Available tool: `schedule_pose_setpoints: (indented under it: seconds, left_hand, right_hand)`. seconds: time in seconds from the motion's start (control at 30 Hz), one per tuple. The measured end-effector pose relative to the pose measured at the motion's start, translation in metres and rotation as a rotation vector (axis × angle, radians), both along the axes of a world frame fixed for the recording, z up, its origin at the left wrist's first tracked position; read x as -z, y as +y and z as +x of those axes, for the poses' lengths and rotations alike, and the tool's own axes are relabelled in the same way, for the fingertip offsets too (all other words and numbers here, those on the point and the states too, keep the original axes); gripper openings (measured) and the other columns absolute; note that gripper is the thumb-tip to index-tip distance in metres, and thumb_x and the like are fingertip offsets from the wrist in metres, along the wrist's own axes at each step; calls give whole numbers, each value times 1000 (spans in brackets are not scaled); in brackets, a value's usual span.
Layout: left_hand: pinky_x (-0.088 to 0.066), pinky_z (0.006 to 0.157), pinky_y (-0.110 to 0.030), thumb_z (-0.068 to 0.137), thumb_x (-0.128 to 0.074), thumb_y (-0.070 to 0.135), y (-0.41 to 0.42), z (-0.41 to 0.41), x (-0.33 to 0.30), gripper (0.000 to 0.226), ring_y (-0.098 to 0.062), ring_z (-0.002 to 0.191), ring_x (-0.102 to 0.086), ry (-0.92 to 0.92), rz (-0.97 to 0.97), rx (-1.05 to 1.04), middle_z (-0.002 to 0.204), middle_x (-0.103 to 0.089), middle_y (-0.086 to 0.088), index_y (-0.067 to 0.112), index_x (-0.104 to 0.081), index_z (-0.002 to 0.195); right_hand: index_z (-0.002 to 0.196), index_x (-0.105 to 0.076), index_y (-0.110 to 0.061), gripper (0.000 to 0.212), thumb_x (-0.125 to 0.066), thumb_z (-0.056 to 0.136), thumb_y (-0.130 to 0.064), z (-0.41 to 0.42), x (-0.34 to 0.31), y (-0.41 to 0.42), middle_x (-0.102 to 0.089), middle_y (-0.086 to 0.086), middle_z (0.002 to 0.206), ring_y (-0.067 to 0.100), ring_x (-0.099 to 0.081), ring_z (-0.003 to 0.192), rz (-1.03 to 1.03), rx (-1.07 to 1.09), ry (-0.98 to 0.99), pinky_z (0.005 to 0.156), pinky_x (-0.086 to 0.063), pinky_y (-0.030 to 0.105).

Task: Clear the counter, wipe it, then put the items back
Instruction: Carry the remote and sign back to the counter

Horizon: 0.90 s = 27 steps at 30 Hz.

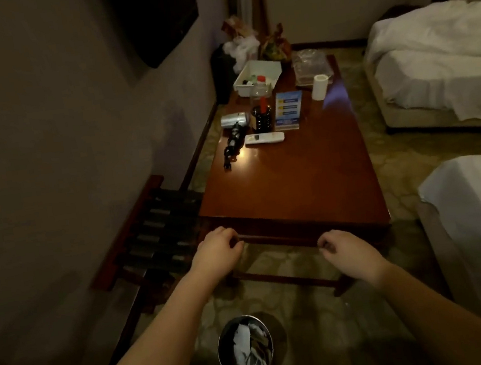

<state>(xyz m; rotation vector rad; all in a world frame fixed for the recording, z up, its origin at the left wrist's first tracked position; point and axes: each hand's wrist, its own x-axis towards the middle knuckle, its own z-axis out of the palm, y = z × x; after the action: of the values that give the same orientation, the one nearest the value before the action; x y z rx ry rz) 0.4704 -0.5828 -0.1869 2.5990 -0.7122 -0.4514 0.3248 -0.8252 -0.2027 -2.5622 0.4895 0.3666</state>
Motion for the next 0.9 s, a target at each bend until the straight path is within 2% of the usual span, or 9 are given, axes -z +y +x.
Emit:
schedule_pose_setpoints:
  seconds: [0.07,0.2,0.3,0.43,0.6,0.73,0.8,0.9]
  left_hand:
    - [-50,83,-28,95,-53,39,-14,26,4,26,-7,94,-52,13,4,30,102,-49,12,23,-61,114]
    - [-51,88,-34,95,-52,38,-42,70,6,27,-11,98,-53,23,17,78,106,-51,9,23,-60,115]
    - [-50,89,-34,94,-53,39,-65,95,4,27,-12,99,-53,39,8,83,109,-52,8,23,-60,115]
    - [-46,77,-26,94,-53,38,-97,124,3,28,-12,95,-54,37,-31,76,109,-52,6,21,-60,115]
    - [-48,79,-27,94,-53,38,-136,162,2,28,-12,96,-54,32,-50,26,112,-51,6,21,-60,115]
    - [-43,66,-23,94,-54,39,-176,195,3,26,-10,91,-54,24,-35,-40,108,-48,8,22,-60,113]
    - [-45,69,-24,94,-55,38,-199,213,7,24,-9,89,-54,32,-16,-66,108,-50,8,22,-61,111]
    - [-48,83,-30,92,-56,39,-238,242,19,25,-12,99,-53,43,45,-87,108,-49,8,24,-61,111]
  right_hand:
    - [122,-57,-24,27,-48,98,-31,16,6,-14,-54,-8,117,5,-55,97,1,42,16,86,-49,22]
    - [120,-57,-23,24,-48,98,-29,38,14,-38,-54,-7,113,7,-54,96,13,111,32,82,-47,21]
    - [117,-58,-21,23,-52,96,-27,52,16,-58,-55,-7,109,8,-54,97,19,160,0,85,-47,23]
    - [116,-60,-18,22,-53,96,-24,75,20,-92,-56,-5,109,10,-55,97,22,171,-41,85,-47,22]
    - [116,-59,-19,22,-50,97,-26,122,22,-141,-56,-3,113,11,-54,100,71,179,-55,84,-45,24]
    - [118,-58,-22,23,-47,99,-28,171,23,-191,-54,-5,115,9,-55,97,142,172,-72,72,-43,21]
    - [117,-59,-24,22,-48,98,-29,199,26,-219,-56,-6,114,7,-56,93,143,164,-69,68,-43,19]
    - [111,-60,-26,18,-49,97,-29,243,35,-262,-58,-7,110,6,-57,89,153,178,-66,71,-48,23]
